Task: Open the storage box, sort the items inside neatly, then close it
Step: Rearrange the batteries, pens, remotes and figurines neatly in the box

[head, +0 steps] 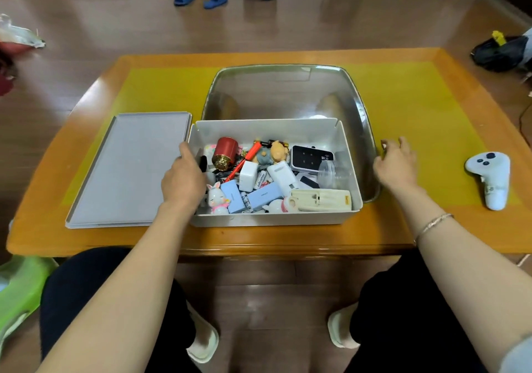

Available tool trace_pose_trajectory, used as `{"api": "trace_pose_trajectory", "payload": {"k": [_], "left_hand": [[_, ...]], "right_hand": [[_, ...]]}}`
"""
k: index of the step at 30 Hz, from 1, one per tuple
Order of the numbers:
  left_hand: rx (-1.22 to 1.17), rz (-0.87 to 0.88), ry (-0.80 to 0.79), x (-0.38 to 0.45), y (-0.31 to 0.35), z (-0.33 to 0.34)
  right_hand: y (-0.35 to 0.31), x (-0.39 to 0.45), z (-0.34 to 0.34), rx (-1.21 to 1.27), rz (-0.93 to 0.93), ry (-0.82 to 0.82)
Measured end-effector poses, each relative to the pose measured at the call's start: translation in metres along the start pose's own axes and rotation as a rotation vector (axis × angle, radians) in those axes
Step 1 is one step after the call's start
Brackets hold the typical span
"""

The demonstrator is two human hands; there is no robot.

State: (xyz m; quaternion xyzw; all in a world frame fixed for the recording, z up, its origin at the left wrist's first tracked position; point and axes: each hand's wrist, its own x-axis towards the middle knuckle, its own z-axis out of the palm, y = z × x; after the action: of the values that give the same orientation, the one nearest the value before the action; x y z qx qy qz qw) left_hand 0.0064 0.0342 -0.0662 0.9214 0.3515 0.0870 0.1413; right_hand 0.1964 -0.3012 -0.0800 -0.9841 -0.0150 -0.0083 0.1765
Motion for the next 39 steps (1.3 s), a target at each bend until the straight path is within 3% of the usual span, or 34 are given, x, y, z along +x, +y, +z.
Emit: {"api": "trace_pose_trajectory", "payload": {"k": [6, 12, 19, 26, 30, 34, 39], "left_hand": [[0.007, 0.01, 0.008, 0.002, -0.003, 0.004], [0.017, 0.013, -0.001, 0.001, -0.003, 0.003], [0.07, -0.009, -0.025, 0.004, -0.005, 0.0], [0.07, 0.005, -0.038, 0.002, -0.005, -0.005], [0.087, 0.007, -0.026, -0.008, -0.014, -0.006], [0.112, -0.012, -0.023, -0.02, -0.018, -0.007], [0.092, -0.085, -0.076, -0.027, -0.01, -0.012]], "right_hand": [[0.009, 0.017, 0.015, -0.16, -0.011, -0.223], [0.02, 0.005, 0.016, -0.098, -0.053, -0.033], [0.025, 0.001, 0.007, -0.027, -0.05, -0.014], [-0.021, -0.025, -0.018, 0.369, -0.139, 0.19], [-0.052, -0.055, -0.019, 0.527, -0.229, 0.144], [-0.062, -0.073, -0.005, 0.473, -0.276, 0.084], [-0.061, -0.084, 0.007, 0.407, -0.368, 0.152]]}}
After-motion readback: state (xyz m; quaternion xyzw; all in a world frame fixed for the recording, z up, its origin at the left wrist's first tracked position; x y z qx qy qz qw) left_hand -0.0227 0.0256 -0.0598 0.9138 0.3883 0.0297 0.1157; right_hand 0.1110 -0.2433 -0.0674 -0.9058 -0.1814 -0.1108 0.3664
